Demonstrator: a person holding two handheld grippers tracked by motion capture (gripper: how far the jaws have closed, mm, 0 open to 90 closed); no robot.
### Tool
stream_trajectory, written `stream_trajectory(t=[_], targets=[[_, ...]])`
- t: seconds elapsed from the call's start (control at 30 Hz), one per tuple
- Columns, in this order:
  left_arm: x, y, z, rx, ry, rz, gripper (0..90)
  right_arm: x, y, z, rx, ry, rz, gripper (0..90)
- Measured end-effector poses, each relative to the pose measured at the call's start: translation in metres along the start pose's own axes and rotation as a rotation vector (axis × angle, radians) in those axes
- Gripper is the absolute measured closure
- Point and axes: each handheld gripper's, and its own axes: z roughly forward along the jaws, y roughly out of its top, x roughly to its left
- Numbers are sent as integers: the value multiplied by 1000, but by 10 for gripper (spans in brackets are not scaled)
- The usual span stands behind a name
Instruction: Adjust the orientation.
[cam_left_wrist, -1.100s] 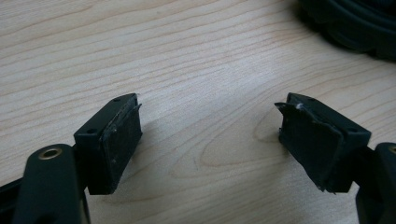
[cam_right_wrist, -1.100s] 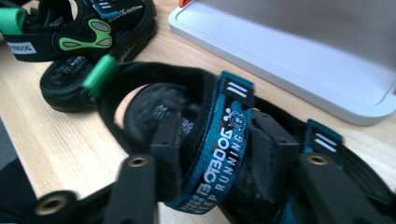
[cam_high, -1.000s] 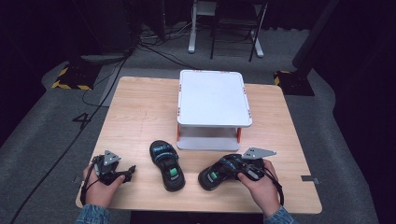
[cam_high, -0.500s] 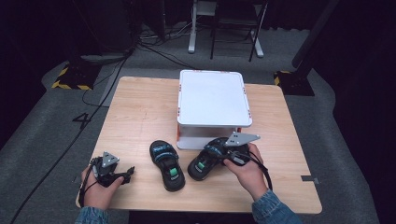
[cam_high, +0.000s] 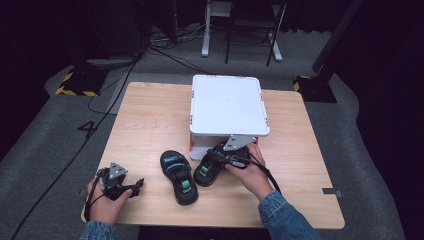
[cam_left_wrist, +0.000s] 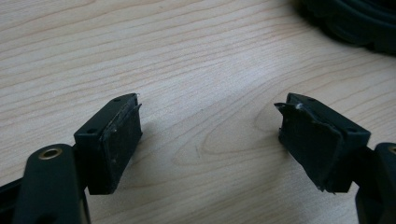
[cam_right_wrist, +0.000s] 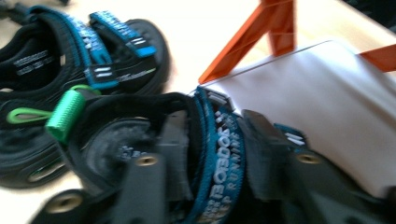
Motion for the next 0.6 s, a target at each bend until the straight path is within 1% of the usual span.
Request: stream_trajectory(t=[0.03, 0.07, 0.17, 0.2, 0.27, 0.33, 0.37, 0.43, 0.5, 0.53, 0.57, 0.6], targets=[[0, 0, 0, 0, -1, 0, 208, 1, 0, -2, -11, -22, -3, 482], [0, 0, 0, 0, -2, -6, 207, 2, 0, -4, -27, -33, 0, 479], [-1, 2, 2, 2, 1, -3, 200, 6, -3, -16, -93, -36, 43, 447], [0, 2, 2, 2, 3, -1, 198, 9, -4, -23, -125, -35, 67, 437], [0, 3, 3, 4, -2, -1, 195, 15, -8, -32, -151, -23, 106, 435], [0, 3, 3, 3, 1, 1, 192, 22, -13, -41, -172, 5, 159, 423], [0, 4, 4, 2, -1, 3, 191, 24, -15, -44, -175, 16, 178, 421], [-1, 4, 5, 5, -2, -7, 188, 31, -23, -51, -172, 26, 219, 421], [-1, 6, 6, 6, -4, 2, 184, 36, -29, -53, -162, 36, 256, 412], [-1, 7, 7, 6, -2, 1, 183, 38, -30, -53, -146, 45, 267, 405], [-2, 7, 7, 7, -5, 1, 182, 41, -32, -53, -131, 55, 265, 404], [-2, 8, 8, 6, -5, 0, 182, 44, -32, -53, -128, 63, 254, 405]])
